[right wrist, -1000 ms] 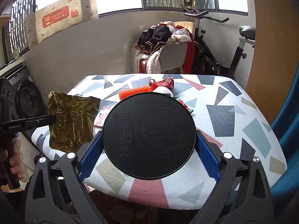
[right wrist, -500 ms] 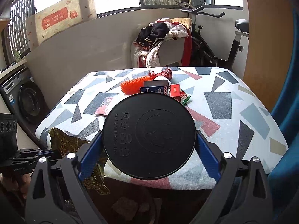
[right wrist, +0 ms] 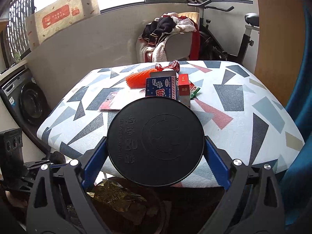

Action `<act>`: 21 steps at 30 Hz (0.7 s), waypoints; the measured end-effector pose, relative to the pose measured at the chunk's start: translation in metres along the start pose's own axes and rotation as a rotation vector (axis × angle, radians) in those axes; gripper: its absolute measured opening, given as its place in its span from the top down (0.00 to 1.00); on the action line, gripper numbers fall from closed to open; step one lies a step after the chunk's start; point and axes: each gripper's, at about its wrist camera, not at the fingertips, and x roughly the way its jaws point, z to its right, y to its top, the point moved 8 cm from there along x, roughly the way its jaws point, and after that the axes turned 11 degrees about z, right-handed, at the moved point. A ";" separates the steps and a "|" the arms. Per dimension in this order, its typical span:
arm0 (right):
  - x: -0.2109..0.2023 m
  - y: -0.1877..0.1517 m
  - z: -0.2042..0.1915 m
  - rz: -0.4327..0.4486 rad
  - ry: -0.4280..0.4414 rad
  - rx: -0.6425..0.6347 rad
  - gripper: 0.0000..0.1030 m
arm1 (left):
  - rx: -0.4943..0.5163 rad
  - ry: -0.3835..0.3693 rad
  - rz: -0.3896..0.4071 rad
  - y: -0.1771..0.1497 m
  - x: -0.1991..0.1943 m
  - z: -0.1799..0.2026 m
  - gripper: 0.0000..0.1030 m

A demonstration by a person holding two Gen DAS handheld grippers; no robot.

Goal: Collect trash
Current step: 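Lower the black lid with the right gripper into the bin and release it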

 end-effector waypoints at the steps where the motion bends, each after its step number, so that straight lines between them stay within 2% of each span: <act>1: 0.000 -0.003 -0.001 -0.003 0.003 0.001 0.11 | 0.006 0.010 0.015 0.005 -0.003 0.000 0.46; 4: 0.000 -0.012 -0.007 -0.014 0.020 0.001 0.11 | 0.038 0.076 0.077 0.021 -0.014 -0.006 0.30; 10: 0.008 -0.047 -0.027 -0.083 0.058 -0.040 0.11 | 0.132 0.214 0.172 0.050 -0.040 -0.015 0.14; 13: 0.015 -0.067 -0.040 -0.130 0.086 -0.049 0.11 | 0.144 0.261 0.199 0.059 -0.049 -0.022 0.10; 21: 0.029 -0.110 -0.071 -0.233 0.149 -0.113 0.11 | 0.133 0.323 0.217 0.063 -0.057 -0.040 0.09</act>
